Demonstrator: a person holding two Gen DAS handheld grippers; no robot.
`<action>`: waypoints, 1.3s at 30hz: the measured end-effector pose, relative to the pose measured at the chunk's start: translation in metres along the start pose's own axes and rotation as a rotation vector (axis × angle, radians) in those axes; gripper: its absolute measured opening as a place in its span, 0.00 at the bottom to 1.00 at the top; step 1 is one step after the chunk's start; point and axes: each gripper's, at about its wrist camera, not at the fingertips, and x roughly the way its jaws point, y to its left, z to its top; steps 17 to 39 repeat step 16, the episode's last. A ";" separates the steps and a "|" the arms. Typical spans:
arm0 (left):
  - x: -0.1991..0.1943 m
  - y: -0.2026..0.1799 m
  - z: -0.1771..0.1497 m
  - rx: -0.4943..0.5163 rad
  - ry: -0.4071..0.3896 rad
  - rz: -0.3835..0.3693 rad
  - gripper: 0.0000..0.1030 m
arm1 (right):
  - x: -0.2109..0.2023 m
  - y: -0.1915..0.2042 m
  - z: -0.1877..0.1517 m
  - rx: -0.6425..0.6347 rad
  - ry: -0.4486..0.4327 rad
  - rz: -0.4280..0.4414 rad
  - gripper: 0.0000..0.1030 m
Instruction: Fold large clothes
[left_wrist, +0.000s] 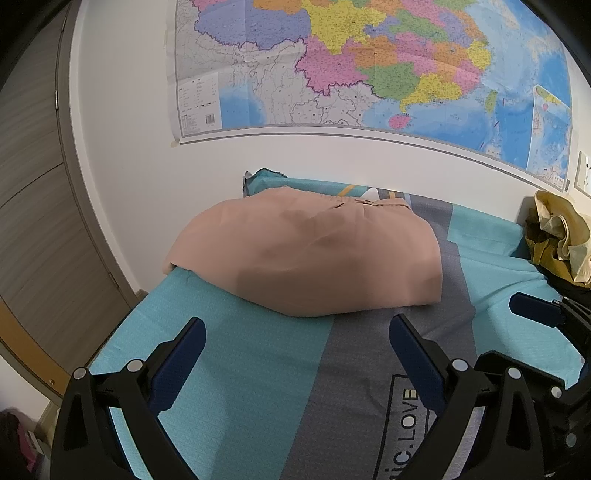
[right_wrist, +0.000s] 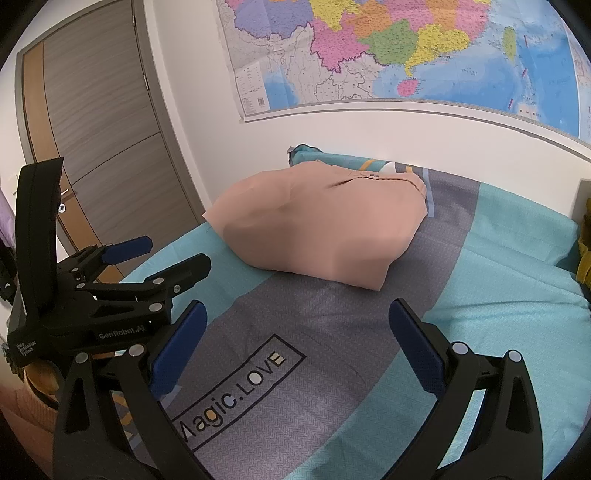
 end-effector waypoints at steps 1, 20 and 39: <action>0.000 0.000 0.000 0.002 -0.001 -0.001 0.93 | 0.000 0.000 0.000 -0.001 0.000 0.000 0.94; 0.001 -0.051 -0.007 0.050 0.013 -0.183 0.93 | -0.044 -0.032 -0.037 0.083 -0.047 -0.138 0.94; 0.001 -0.051 -0.007 0.050 0.013 -0.183 0.93 | -0.044 -0.032 -0.037 0.083 -0.047 -0.138 0.94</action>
